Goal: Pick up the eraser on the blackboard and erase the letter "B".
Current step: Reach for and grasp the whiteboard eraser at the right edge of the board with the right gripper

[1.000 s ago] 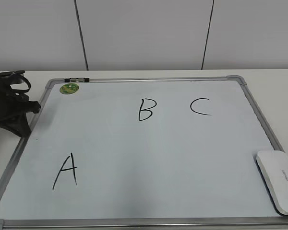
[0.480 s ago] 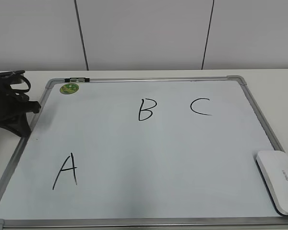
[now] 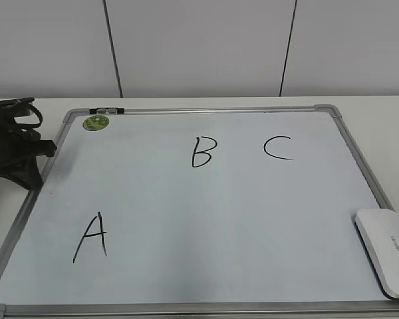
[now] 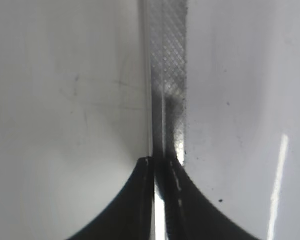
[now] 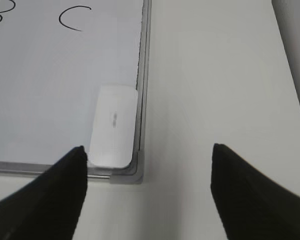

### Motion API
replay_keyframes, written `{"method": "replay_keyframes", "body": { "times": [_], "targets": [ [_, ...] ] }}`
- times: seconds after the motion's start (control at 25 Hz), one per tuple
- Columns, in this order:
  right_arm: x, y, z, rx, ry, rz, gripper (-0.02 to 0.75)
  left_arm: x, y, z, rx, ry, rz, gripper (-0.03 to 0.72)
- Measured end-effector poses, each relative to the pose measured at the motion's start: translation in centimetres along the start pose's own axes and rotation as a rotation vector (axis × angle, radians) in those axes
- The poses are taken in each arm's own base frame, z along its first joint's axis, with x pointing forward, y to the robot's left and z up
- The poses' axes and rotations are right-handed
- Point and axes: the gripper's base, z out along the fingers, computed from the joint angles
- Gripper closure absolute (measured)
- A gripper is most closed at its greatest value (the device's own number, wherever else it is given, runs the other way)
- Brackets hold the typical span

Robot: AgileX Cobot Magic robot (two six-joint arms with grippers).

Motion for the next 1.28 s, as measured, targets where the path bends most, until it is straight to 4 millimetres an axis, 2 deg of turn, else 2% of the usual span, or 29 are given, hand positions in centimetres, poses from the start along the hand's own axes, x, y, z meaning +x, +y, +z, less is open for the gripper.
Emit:
{"method": "replay_keyframes", "body": {
  "times": [0.24,0.44,0.56,0.76,1.28],
  "targets": [
    [-3.2,-0.4,2.5,-0.033,0.056,0.011,0.147,0.0,0.0,0.0,0.002,0.001,-0.001,0.678],
    [-4.4,0.3,6.4,-0.177,0.321,0.056,0.147,0.0,0.0,0.0,0.002,0.001,-0.001,0.678],
    [-4.7,0.8,8.7,-0.256,0.425,0.083,0.147,0.0,0.0,0.0,0.005,0.001,-0.004,0.678],
    [-4.7,0.8,11.8,-0.28,0.55,0.091,0.147,0.0,0.0,0.0,0.005,0.001,-0.004,0.678],
    [-4.7,2.2,18.4,-0.175,0.639,0.034,0.144,0.0,0.0,0.0,0.005,0.003,-0.004,0.678]
  ]
}}
